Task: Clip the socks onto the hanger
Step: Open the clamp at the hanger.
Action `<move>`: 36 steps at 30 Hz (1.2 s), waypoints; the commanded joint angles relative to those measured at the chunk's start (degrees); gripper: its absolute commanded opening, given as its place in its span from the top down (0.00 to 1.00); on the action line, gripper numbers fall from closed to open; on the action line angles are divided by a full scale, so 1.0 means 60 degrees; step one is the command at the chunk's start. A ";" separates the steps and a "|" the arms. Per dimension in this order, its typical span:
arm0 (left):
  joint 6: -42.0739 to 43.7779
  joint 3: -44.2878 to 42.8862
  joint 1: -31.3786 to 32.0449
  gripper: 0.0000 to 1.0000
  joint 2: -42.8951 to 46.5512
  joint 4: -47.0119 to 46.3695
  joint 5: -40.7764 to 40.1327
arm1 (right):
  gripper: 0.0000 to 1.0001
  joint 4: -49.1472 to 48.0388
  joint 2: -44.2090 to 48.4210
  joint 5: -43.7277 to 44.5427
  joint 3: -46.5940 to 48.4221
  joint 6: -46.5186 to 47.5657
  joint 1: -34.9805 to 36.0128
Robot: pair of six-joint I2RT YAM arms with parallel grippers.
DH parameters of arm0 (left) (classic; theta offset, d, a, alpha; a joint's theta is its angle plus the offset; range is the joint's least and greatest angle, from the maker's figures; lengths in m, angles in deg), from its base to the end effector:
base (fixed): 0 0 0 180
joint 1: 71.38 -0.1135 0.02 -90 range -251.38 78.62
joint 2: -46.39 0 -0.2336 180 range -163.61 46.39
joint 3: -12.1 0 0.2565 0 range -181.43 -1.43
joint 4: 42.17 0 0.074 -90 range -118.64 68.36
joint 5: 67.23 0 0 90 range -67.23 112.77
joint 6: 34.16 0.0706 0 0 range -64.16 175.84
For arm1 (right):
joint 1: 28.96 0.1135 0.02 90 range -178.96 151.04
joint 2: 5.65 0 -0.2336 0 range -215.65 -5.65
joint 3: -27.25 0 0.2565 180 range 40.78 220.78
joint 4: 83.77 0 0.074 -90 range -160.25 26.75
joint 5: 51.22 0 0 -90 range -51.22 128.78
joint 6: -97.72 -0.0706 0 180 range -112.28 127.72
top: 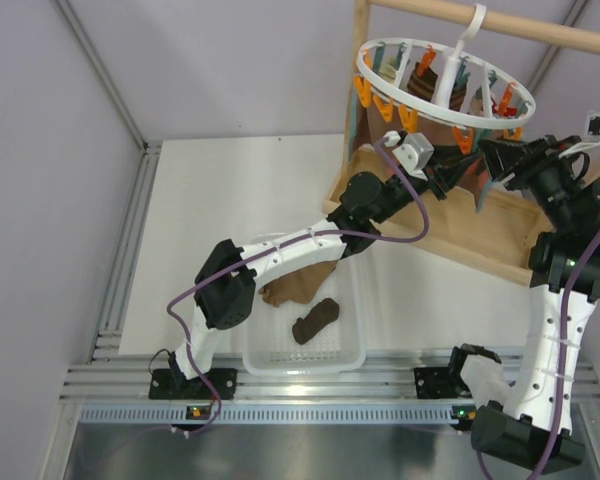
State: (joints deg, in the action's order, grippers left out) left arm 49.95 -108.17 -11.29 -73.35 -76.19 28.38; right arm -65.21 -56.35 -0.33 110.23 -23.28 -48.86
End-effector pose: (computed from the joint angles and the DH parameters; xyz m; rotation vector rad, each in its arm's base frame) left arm 0.2489 -0.4465 0.4005 0.5512 0.8677 -1.1024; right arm 0.2164 -0.0310 0.4618 0.0274 1.4129 0.6138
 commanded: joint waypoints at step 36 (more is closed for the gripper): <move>0.0044 -0.0521 0.0077 1.00 0.0211 -0.0132 0.1131 | 0.50 -0.0885 -0.0544 0.0732 0.0143 0.0390 0.1119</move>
State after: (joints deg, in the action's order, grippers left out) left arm 49.95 -108.69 -11.79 -73.35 -74.75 30.06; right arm -71.05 -58.62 2.40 110.21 -24.05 -44.03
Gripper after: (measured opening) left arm 0.241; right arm 0.499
